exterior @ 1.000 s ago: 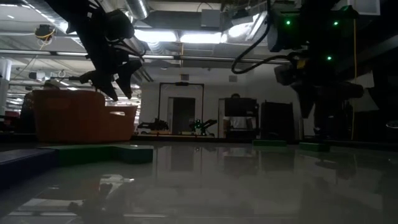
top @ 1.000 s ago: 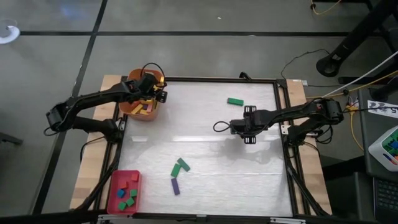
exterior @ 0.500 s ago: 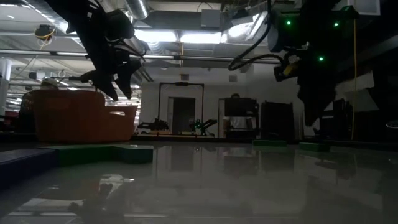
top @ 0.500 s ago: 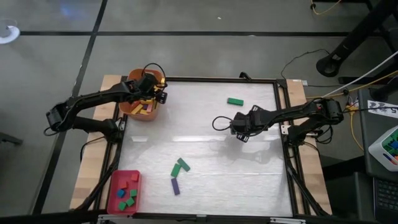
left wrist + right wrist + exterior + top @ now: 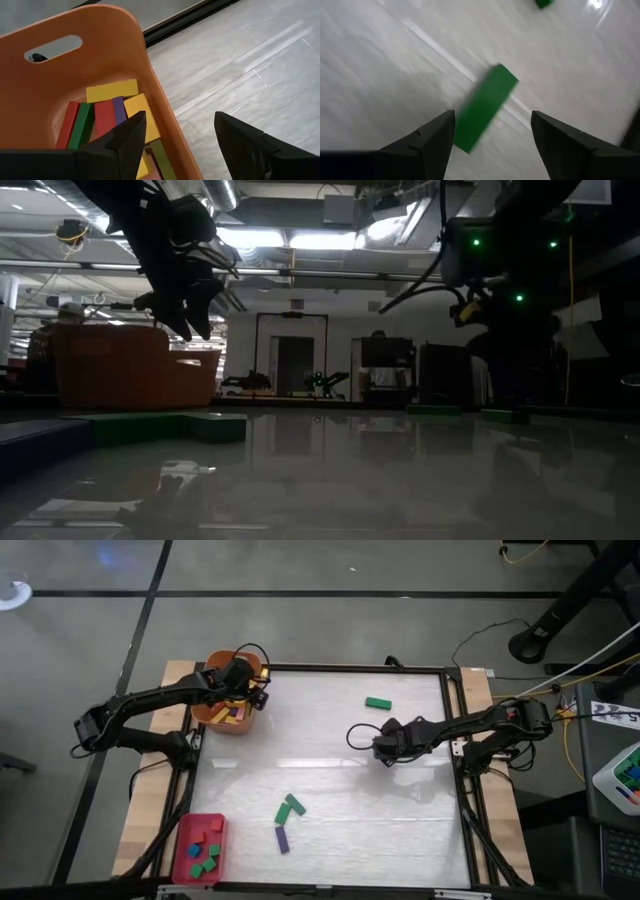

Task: Sort blocks by size
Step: Put the big green block into the orange bin

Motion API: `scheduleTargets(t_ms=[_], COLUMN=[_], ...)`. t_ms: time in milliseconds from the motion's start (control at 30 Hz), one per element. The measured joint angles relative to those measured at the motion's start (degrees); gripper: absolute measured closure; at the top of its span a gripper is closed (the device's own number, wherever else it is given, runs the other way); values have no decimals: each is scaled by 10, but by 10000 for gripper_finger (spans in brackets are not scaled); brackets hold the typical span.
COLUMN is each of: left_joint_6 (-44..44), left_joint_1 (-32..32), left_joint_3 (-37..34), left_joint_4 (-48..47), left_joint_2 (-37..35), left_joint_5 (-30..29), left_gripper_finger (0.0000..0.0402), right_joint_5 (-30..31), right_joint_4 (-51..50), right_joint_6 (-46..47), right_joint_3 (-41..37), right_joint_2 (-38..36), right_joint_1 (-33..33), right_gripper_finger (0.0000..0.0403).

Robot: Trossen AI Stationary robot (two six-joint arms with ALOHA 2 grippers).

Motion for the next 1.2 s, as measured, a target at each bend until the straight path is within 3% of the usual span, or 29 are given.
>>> scheduleTargets(t_ms=[167,467,1200], left_joint_6=[11,11,11], left_joint_1=[0,0,0], left_joint_3=[0,0,0], left_joint_4=[0,0,0], left_joint_2=[0,0,0], left_joint_5=[0,0,0], left_gripper_finger=[180,180,180], right_joint_5=[0,36,-1], right_joint_4=[48,36,36], right_joint_6=[1,30,28], right_joint_3=[0,0,0], right_joint_2=[0,3,3], right_joint_1=[0,0,12], right_gripper_finger=[141,141,141])
